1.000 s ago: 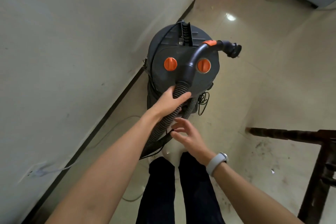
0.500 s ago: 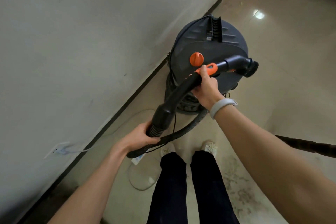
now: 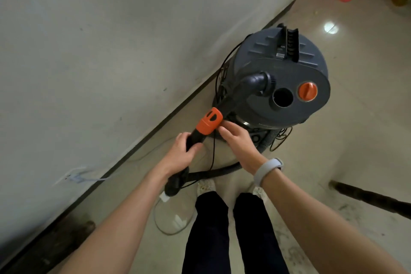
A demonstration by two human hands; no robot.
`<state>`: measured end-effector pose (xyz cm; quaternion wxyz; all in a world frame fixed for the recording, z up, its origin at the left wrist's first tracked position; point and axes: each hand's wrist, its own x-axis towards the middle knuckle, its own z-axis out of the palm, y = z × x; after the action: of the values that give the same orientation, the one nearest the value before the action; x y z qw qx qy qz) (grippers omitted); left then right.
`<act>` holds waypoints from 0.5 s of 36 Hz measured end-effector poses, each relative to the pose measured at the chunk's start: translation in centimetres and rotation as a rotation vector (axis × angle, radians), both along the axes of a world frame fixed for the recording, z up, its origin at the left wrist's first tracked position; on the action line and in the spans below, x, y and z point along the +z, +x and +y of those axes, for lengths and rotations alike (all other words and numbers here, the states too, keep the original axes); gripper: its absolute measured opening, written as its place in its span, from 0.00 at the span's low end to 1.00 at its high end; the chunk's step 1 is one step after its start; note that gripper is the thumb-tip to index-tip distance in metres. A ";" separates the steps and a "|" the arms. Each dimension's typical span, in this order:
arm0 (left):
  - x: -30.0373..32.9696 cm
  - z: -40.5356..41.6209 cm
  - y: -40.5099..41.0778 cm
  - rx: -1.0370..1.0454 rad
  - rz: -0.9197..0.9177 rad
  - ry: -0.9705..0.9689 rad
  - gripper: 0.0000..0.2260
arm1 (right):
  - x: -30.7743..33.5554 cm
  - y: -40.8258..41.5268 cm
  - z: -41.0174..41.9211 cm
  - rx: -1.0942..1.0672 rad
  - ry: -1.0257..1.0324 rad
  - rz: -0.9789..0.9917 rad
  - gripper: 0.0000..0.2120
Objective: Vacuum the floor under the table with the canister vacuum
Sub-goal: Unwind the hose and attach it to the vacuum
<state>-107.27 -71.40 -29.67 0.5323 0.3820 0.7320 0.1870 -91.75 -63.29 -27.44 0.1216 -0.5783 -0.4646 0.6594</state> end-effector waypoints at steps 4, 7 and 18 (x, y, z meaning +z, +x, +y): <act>-1.3 -2.0 -1.9 0.121 0.099 -0.004 0.14 | -2.7 1.8 0.6 0.087 -0.028 -0.137 0.19; -3.2 -3.9 -3.2 0.242 0.172 0.013 0.14 | -6.7 2.9 0.0 0.118 -0.072 -0.239 0.17; -15.9 -8.8 -3.4 0.415 0.290 -0.070 0.12 | -24.9 3.0 -1.2 0.321 -0.180 -0.438 0.19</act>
<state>-110.62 -80.17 -45.62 0.3851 0.2278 0.8694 0.2098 -88.80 -64.51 -52.31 -0.1395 -0.6346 -0.5049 0.5682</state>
